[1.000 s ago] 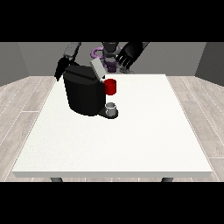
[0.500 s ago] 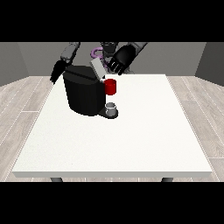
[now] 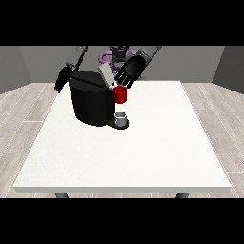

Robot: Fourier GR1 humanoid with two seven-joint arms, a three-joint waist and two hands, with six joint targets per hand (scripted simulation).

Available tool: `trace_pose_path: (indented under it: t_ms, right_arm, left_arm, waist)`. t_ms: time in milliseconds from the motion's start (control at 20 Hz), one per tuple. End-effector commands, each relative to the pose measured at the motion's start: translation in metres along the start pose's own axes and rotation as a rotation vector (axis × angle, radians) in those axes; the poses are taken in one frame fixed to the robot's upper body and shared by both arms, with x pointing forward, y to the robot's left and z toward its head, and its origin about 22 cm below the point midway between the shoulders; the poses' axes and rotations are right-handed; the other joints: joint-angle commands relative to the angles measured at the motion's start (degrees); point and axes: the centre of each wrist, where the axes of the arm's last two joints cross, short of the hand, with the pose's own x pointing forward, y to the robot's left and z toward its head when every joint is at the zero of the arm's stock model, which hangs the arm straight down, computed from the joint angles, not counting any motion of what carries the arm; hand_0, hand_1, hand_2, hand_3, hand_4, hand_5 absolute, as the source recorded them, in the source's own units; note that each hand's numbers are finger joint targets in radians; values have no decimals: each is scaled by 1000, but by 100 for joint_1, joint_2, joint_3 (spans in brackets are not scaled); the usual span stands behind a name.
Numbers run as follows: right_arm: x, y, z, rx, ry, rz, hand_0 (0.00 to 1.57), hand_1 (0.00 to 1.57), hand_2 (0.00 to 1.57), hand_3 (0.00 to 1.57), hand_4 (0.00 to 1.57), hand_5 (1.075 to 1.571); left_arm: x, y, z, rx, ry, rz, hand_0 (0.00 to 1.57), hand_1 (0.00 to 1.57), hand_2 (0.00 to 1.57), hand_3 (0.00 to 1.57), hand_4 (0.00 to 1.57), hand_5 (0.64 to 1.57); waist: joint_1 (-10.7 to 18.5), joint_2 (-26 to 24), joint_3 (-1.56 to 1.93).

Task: Insert the coffee pod into the coffee machine and close the lid

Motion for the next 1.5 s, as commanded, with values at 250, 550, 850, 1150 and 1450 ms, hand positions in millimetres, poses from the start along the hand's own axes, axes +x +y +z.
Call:
trace_pose_path:
  t_ms: [250,550,850,1150,1450]
  right_arm:
    - [2,-10,-8,-42,-19,-9,0,0,0,0,165,1571]
    - [11,-7,-10,3,-24,-5,0,0,0,0,0,1571]
    - [2,-14,-10,-31,-28,5,0,0,0,0,0,1571]
    - [13,7,-5,-6,-42,13,0,0,0,0,0,1571]
    - [19,-7,-20,-63,-53,-10,0,0,0,0,0,1571]
  left_arm:
    - [0,-7,-3,-21,-31,-9,1187,1187,1230,1196,441,1571]
    - [11,11,-5,27,-2,-5,1167,1167,1238,1188,412,1571]
    - [17,8,-6,41,-39,-30,1205,1205,1249,1198,368,1571]
    - [-1,17,1,111,-41,-34,1189,1189,1207,1172,362,1571]
    - [17,19,-2,112,-47,-162,1216,1216,1228,1104,0,1571]
  waist:
    - [151,175,1]
    - [-149,196,1]
    - [-28,258,2]
    - [-121,329,-1]
    - [42,465,2]
